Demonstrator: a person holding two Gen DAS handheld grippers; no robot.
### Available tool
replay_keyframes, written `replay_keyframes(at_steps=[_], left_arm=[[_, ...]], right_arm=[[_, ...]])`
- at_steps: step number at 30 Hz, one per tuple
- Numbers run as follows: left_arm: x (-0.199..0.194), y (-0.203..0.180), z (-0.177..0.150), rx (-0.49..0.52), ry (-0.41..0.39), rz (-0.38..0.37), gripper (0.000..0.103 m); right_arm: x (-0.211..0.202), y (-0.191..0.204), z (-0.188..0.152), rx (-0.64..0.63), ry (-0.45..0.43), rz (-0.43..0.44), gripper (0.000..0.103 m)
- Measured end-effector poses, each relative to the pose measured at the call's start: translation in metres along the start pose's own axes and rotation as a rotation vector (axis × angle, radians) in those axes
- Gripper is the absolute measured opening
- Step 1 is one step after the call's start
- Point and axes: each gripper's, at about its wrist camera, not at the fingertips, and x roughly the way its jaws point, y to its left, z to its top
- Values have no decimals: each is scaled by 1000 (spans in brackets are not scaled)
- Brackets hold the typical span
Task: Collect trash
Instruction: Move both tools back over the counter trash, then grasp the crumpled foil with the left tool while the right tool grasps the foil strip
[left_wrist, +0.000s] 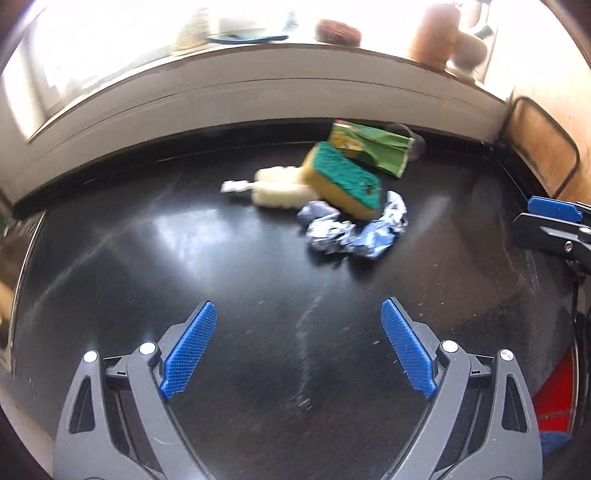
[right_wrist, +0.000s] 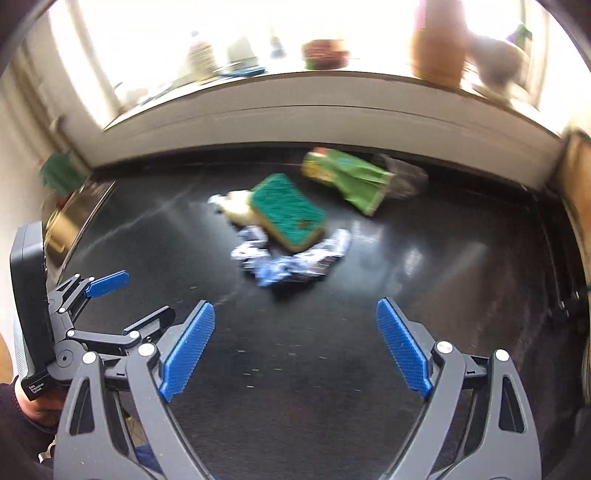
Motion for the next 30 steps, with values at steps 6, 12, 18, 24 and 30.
replay_keyframes(at_steps=[6,12,18,24,30], left_arm=[[25,2,18,20,19,9,88],[64,16,39,16,67,23,88],[102,12,60,22,109,-7,88],[126,9,65,30,125,-71,88],[140,8,63,36,142,-112,86]], right_arm=[[2,-32,3,66,-7,-4,87],[41,-38,20,81,54,33,87],[104,-38,34,119,154,58,86],[159,-33,45,101,242,45,83],[176,-30,45,89,273,79,65]])
